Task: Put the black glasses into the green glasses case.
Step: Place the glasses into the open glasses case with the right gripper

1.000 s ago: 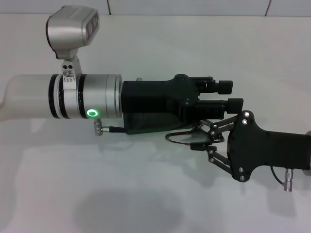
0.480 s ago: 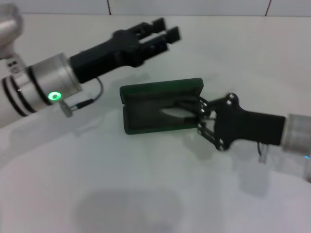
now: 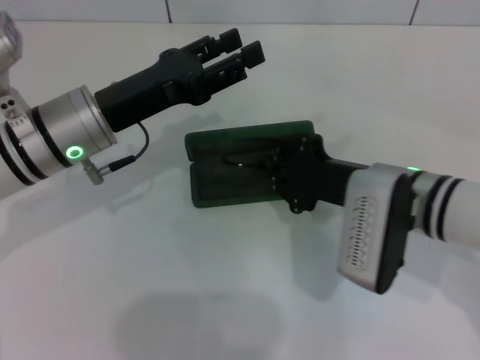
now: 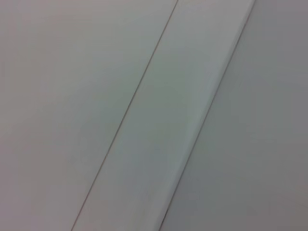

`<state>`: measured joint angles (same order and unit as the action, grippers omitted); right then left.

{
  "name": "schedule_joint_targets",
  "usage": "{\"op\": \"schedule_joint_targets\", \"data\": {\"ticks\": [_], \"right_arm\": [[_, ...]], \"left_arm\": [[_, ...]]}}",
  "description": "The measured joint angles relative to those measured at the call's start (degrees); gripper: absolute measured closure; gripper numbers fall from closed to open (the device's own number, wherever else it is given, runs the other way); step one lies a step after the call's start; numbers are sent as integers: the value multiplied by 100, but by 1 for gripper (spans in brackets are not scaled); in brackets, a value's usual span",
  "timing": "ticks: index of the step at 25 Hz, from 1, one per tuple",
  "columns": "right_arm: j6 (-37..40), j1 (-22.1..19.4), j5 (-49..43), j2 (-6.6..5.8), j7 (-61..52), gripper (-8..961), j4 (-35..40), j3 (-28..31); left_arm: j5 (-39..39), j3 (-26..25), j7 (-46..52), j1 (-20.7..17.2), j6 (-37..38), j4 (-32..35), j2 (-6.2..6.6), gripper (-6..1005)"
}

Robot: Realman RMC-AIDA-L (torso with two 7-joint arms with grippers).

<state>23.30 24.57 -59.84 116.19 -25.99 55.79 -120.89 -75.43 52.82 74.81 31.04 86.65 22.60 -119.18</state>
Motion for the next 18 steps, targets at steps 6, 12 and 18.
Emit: {"op": "schedule_joint_targets", "data": {"ticks": [6, 12, 18], "right_arm": [[-656, 156, 10, -1, -353, 769, 122, -408], [-408, 102, -19, -29, -716, 671, 302, -465], [-395, 91, -56, -32, -869, 525, 303, -570]], "left_arm": [[-2, -1, -4, 17, -5, 3, 0, 355], [25, -7, -17, -4, -14, 7, 49, 355], [21, -9, -13, -9, -22, -14, 62, 356]]}}
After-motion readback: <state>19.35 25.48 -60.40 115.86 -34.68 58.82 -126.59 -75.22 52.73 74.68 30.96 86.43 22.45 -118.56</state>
